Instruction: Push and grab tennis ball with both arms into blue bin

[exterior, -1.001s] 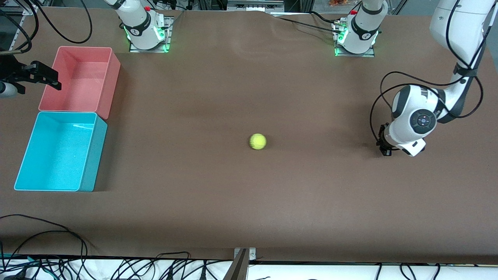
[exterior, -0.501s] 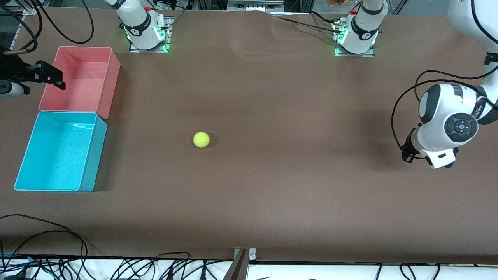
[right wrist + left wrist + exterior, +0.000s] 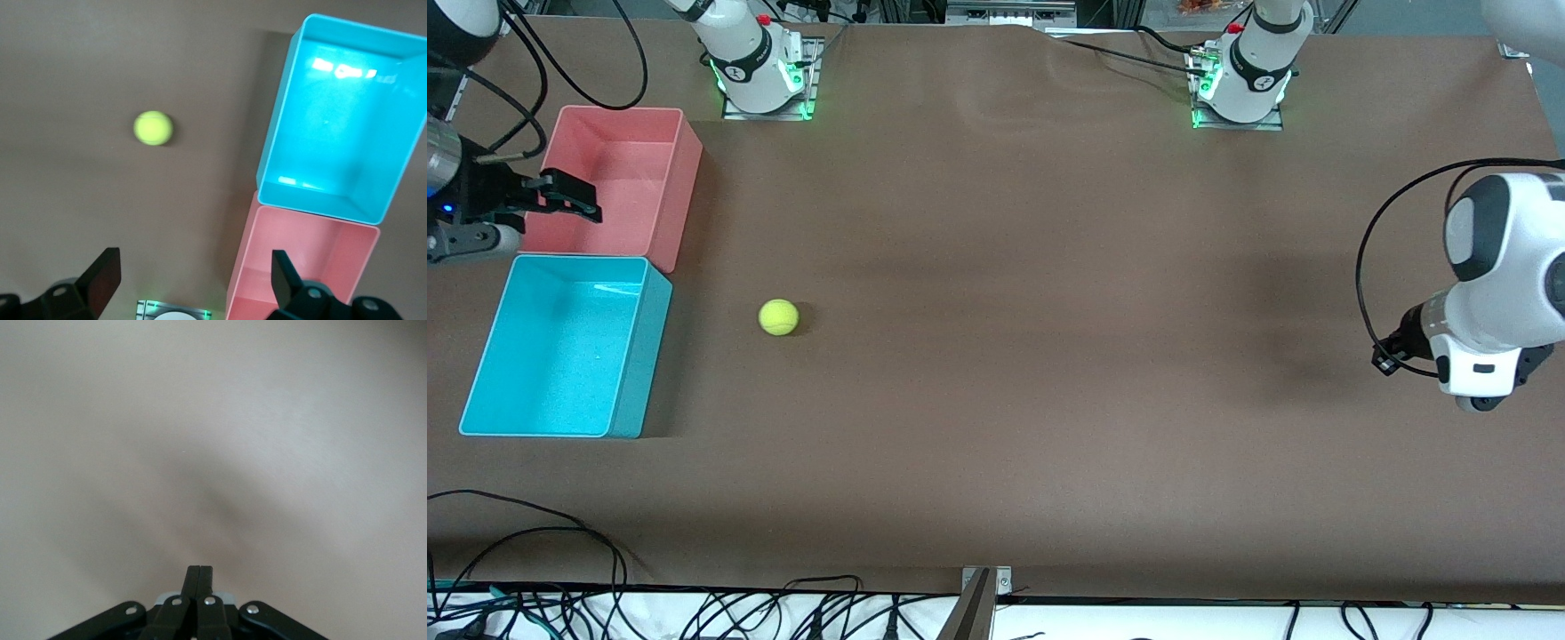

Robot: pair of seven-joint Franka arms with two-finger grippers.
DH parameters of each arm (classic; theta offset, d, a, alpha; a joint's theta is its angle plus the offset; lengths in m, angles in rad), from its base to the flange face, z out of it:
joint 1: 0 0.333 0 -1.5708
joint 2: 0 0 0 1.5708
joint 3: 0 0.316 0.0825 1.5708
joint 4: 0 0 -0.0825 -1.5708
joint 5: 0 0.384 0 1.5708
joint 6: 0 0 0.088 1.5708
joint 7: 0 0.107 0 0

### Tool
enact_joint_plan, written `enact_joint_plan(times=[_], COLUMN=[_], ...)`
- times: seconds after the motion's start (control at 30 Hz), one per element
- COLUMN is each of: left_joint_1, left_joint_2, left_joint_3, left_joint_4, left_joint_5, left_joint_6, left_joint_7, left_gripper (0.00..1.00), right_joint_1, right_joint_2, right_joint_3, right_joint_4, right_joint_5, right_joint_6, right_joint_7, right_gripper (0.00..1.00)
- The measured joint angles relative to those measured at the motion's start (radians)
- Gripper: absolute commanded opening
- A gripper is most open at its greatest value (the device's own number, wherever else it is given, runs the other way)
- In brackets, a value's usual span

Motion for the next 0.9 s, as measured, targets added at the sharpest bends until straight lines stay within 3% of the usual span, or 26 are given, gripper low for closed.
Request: enact_joint_plan(times=[0.3,0.5,0.57,0.63,0.7,0.77,0.9], left_joint_1=[-0.004,-0.006,-0.008,-0.008,-0.008,-0.008,-0.008], left_joint_2=[-0.005,-0.019,-0.027,-0.040,-0.051,-0.060,-0.065], left_joint_3=[-0.006,-0.027,-0.030,-0.030,-0.029,-0.029,-0.028], left_joint_4=[0.181,0.262,0.274,0.281,0.283,0.283,0.283], left_joint_5=[-0.064,-0.065,-0.065,-0.065,-0.065,-0.065,-0.065], left_joint_6=[-0.206,-0.319,-0.335,-0.353,-0.369,-0.379,-0.384], left_joint_7=[0.254,0.415,0.457,0.491,0.512,0.524,0.530], left_gripper=[0.00,0.07,0.18,0.42,0.56,1.00,1.00], right_joint_1=[0.022,0.025,0.026,0.029,0.036,0.046,0.066], right_joint_2=[0.025,0.055,0.071,0.091,0.110,0.127,0.151], right_joint_3=[0.001,0.001,0.001,0.001,0.001,0.001,0.001], right_joint_4=[-0.111,-0.196,-0.205,-0.211,-0.213,-0.213,-0.214], right_joint_5=[0.011,0.010,0.008,-0.004,-0.027,-0.048,-0.069], right_joint_6=[0.059,0.147,0.170,0.192,0.204,0.213,0.232], right_joint_7=[0.001,0.002,0.004,0.007,0.013,0.025,0.048], right_gripper=[1.00,1.00,1.00,1.00,1.00,1.00,1.00])
